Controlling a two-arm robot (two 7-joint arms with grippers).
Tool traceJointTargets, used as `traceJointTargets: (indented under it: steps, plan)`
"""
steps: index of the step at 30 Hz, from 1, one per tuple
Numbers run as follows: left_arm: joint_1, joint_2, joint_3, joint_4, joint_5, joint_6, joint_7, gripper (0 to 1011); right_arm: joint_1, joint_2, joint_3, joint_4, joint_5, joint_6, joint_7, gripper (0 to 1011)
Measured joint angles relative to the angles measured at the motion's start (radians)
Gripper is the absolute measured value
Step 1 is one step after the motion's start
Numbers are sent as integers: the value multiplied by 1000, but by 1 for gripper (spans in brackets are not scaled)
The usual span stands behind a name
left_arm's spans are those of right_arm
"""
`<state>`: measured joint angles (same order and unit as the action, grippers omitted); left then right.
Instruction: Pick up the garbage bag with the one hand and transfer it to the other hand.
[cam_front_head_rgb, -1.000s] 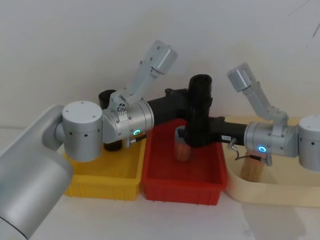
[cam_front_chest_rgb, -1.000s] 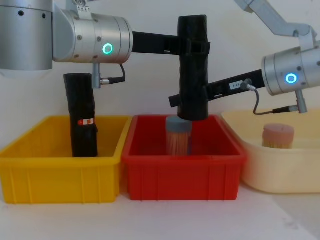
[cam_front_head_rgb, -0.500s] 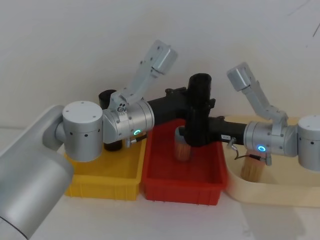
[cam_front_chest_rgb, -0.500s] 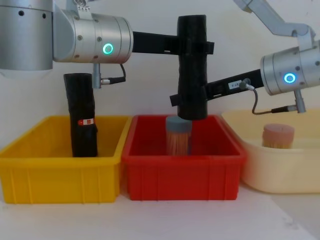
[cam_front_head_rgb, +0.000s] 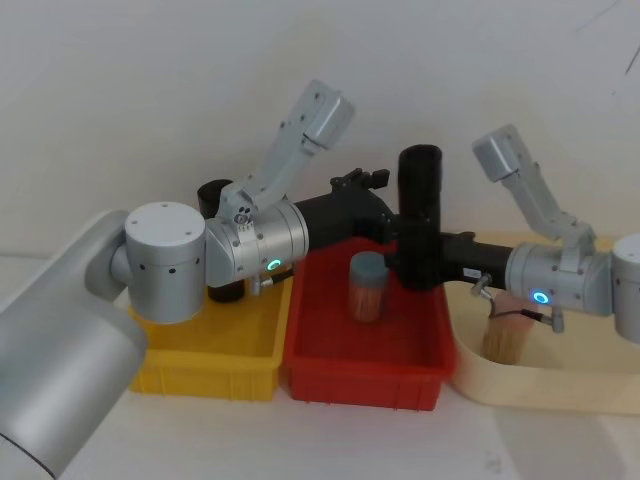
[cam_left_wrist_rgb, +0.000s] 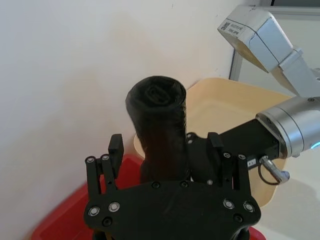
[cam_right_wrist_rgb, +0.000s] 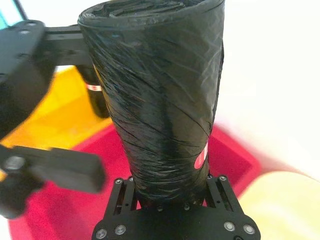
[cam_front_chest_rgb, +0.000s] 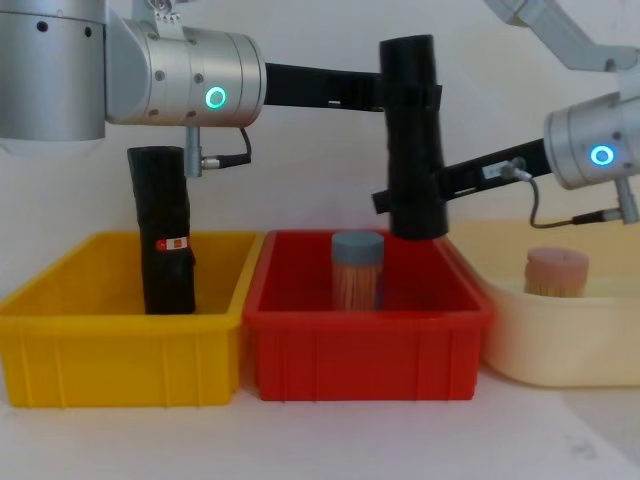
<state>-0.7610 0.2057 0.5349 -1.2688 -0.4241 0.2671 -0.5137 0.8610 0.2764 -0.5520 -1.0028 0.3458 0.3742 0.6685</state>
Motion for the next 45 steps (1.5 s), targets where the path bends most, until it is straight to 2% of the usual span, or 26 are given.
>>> traceJointTargets:
  steps: [17,19,30,35,37,45]
  plan:
    - [0,0,0,0,0,0,0,1001,-43,71,58,-88,-44,77,-191,562]
    - [0,0,0,0,0,0,0,1001,-45,75,62,-92,-46,81,-199,562]
    - [0,0,0,0,0,0,0,1002,-62,116,101,-121,-93,139,-326,563]
    - [0,0,0,0,0,0,0,1001,-63,131,115,-122,-120,168,-383,697]
    - [0,0,0,0,0,0,0,1002,-63,137,120,-119,-131,179,-404,796]
    - [0,0,0,0,0,0,0,1002,-60,150,129,-107,-159,203,-450,985]
